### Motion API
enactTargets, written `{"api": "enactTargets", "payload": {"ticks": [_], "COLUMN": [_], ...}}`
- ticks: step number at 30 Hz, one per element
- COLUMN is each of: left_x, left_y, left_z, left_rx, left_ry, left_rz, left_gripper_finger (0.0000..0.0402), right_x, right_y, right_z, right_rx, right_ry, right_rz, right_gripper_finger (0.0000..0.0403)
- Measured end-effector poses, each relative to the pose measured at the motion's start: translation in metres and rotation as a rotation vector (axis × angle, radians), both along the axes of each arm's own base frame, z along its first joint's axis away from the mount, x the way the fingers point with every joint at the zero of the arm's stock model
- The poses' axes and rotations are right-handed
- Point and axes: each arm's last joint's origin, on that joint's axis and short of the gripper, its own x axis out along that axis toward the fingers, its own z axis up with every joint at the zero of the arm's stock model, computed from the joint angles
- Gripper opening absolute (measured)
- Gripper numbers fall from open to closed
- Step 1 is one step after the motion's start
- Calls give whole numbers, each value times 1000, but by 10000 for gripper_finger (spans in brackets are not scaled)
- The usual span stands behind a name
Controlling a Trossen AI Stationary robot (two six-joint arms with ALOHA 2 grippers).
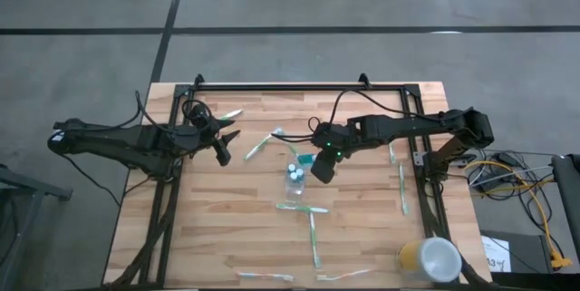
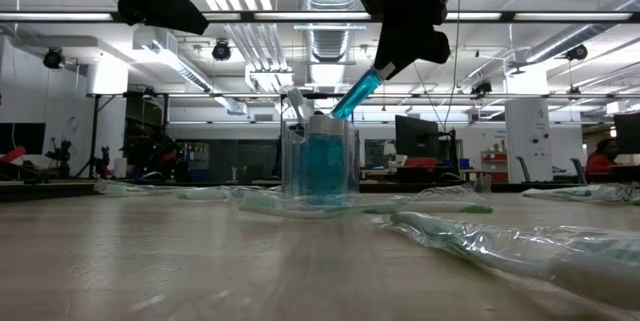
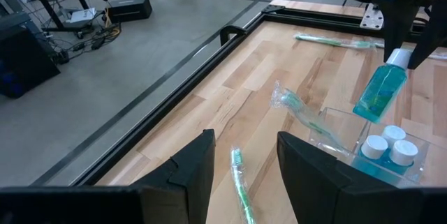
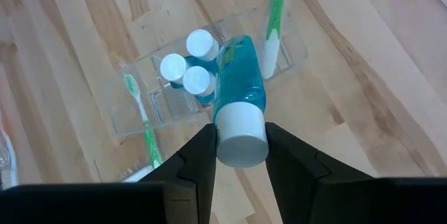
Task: Pick & Place toothbrushing station
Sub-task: Put the blue mouthwash bottle into the middle of the transparent organizer
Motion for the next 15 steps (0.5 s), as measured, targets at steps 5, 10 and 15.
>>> {"api": "enactTargets", "payload": {"ticks": [5,10,15], "left_x": [0,0,0], "left_y": [0,0,0], "left_z": [0,0,0], "left_rx": [0,-3,-35], "left_ry": [0,-4,-24], "left_rz": [0,1,9], "left_gripper_finger": [161,161,161], "right_x": [0,0,0], "right_y": [0,0,0], "right_z": [0,0,0], "right_rx": [-2,-17,-19], "right_ry": [0,0,0], "right_rz": [3,30,32], "right_gripper_finger": [105,105,105]}}
